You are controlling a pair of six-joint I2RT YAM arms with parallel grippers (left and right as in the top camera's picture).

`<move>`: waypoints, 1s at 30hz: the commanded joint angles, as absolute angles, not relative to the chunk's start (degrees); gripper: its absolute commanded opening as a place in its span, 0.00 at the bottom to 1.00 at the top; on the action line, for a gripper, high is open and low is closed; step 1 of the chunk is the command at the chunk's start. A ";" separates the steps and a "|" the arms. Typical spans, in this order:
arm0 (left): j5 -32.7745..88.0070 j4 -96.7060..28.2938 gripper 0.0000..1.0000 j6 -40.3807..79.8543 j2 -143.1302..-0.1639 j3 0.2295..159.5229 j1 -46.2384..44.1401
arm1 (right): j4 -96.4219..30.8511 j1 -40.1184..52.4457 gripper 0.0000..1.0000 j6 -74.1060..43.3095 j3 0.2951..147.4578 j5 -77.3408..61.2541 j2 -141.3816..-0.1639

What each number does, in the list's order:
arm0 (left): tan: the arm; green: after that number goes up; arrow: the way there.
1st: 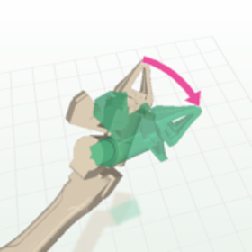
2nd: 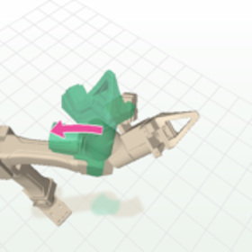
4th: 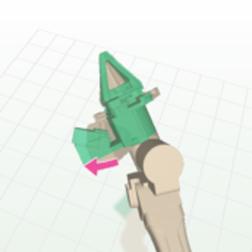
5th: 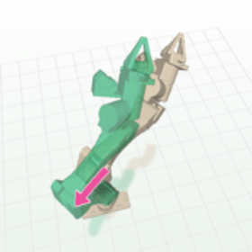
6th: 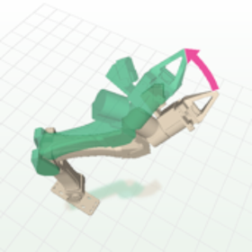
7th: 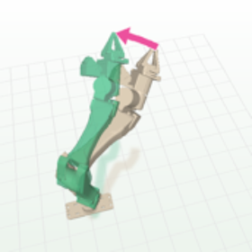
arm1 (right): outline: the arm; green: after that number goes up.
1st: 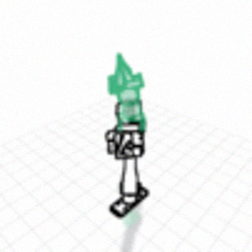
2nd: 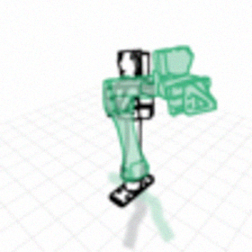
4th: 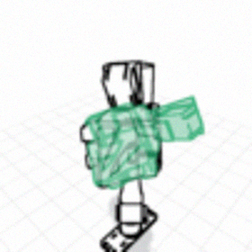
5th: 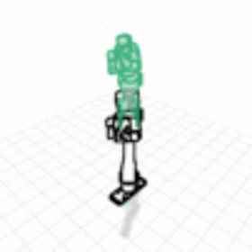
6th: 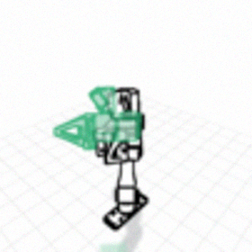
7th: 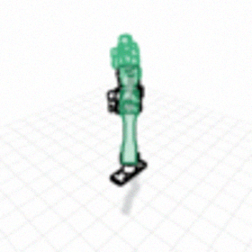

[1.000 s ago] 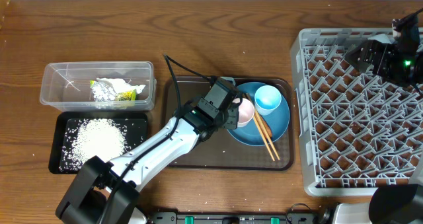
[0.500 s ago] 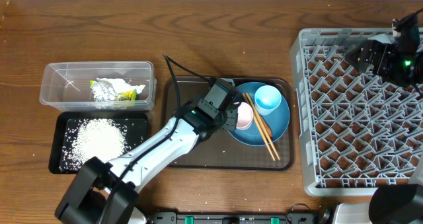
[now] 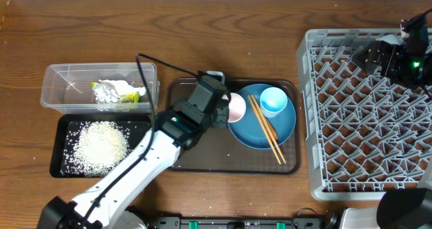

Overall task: Sort waste into correct bins and load items into the dishwasher rack
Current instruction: 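Lift the pink cup and hold it out toward the right gripper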

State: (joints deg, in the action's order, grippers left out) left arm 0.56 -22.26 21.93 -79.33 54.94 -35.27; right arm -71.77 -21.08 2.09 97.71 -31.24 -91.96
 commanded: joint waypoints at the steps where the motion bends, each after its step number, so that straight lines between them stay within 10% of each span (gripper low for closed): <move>1: 8.49 -21.69 0.06 16.53 -78.00 55.53 -33.54 | -71.77 -20.60 0.99 2.17 97.71 -31.48 -91.79; 16: 59.72 -17.19 0.06 -3.01 -80.71 55.37 -21.43 | -71.77 -20.60 0.99 2.17 97.71 -31.48 -91.79; 30: 74.17 -10.20 0.06 -2.79 -84.58 55.35 -11.46 | -71.77 -20.60 0.99 2.17 97.71 -31.48 -91.79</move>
State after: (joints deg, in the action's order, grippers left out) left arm 70.67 -10.37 -1.78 -83.33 54.94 -12.80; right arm -71.77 -21.08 2.09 97.71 -31.24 -91.96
